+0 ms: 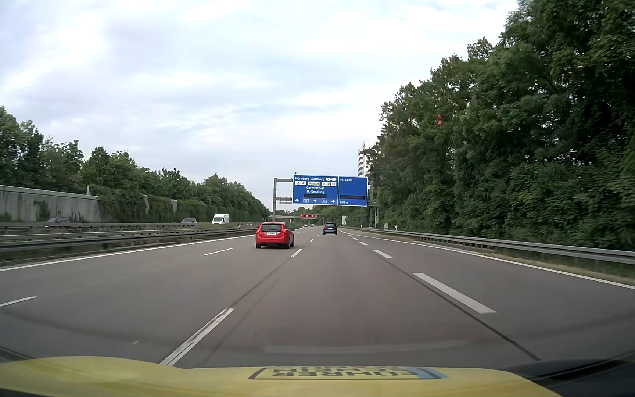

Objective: Follow the waypoints while adhering to traffic rules and regulations

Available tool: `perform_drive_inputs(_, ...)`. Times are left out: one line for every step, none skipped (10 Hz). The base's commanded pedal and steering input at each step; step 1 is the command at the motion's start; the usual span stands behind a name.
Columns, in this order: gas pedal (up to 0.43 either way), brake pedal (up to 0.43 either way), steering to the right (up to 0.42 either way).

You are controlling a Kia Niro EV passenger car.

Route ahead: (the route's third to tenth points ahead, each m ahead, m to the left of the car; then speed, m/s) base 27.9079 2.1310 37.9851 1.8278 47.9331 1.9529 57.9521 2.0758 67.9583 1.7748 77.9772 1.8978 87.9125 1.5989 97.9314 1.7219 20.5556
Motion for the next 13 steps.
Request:
perform_drive_inputs(0.000, 0.000, 0.004)
perform_drive_inputs(0.000, 0.000, 0.004)
perform_drive_inputs(0.000, 0.000, 0.004)
perform_drive_inputs(0.000, 0.000, 0.004)
perform_drive_inputs(0.000, 0.000, 0.004)
perform_drive_inputs(0.008, 0.000, 0.004)
perform_drive_inputs(0.008, 0.000, 0.004)
perform_drive_inputs(0.008, 0.000, 0.004)
perform_drive_inputs(0.008, 0.000, 0.004)
perform_drive_inputs(0.008, 0.000, 0.003)
perform_drive_inputs(0.008, 0.000, 0.003)
perform_drive_inputs(0.008, 0.000, 0.003)
perform_drive_inputs(0.008, 0.000, 0.003)
